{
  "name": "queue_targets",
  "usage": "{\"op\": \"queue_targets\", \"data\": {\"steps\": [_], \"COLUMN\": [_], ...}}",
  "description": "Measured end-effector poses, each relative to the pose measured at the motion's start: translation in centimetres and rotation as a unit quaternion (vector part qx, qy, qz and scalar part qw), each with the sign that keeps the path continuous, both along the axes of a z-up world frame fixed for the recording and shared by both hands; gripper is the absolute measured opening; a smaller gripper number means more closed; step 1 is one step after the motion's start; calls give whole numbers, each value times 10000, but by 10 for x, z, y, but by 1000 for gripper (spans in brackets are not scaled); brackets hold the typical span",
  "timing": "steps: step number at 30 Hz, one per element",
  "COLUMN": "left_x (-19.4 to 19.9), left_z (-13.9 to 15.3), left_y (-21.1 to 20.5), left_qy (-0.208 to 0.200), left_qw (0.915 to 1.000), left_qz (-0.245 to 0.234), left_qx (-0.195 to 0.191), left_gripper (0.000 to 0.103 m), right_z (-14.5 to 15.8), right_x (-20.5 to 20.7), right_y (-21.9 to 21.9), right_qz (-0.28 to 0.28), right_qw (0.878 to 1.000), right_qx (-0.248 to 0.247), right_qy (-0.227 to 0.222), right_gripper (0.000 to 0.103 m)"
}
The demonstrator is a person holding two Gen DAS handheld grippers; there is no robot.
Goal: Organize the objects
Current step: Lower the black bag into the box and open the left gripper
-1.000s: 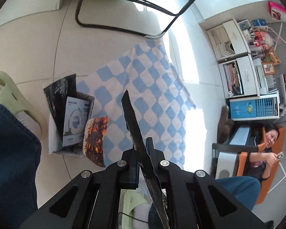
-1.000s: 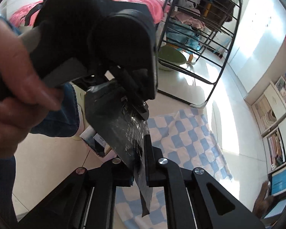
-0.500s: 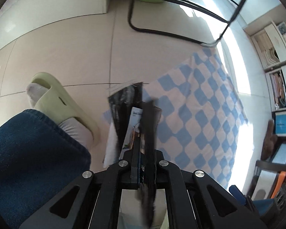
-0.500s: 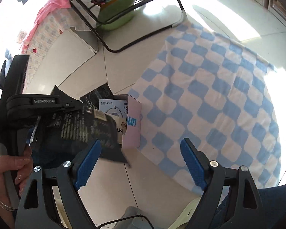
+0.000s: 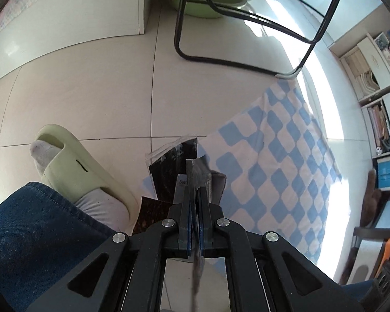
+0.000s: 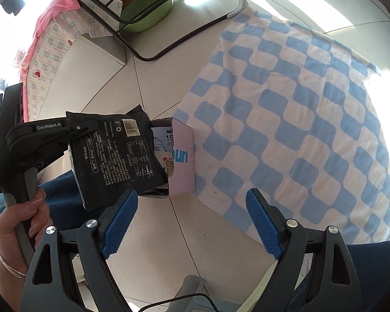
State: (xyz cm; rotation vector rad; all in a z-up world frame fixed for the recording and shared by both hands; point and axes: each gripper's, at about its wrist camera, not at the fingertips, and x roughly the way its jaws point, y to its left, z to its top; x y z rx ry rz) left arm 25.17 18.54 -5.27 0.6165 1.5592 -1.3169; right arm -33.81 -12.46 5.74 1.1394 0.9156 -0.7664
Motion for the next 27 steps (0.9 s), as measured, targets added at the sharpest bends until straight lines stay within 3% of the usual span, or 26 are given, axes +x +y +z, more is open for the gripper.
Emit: {"op": "queue_targets", "data": {"steps": [3, 4, 6, 8, 9, 12, 18, 27], "left_x": [-12, -20, -21, -20, -19, -16, -15, -26], "left_z": [-25, -36, -39, -37, -30, -2, 67, 90], "left_y": [5, -2, 0, -3, -2, -3, 31, 51], "left_qy": [139, 200, 258, 328, 370, 203, -497, -985], "left_qw": [9988, 9979, 9977, 9976, 9976, 9989, 9956, 9900], "left_qz": [-156, -162, -4, 236, 307, 395, 454, 519], "left_qx": [443, 592, 625, 562, 493, 172, -659, -864], "left_gripper": [4, 11, 34, 78, 82, 82, 82, 82], "right_z": [-7, -9, -12, -11, -9, -6, -6, -11], "right_x": [-2, -2, -1, 2, 4, 12, 23, 36], "right_y": [-1, -2, -2, -2, -2, -3, -5, -1], "right_qz": [-28, -36, -29, -1, 30, 120, 320, 783], "right_qw": [9999, 9998, 9996, 9996, 9998, 9999, 9978, 9932], "right_qx": [126, 186, 289, 258, 196, -31, -438, -558], "right_qy": [39, 28, -71, -104, -89, 52, 391, 661], "right_gripper": [85, 85, 85, 85, 86, 96, 102, 102]}}
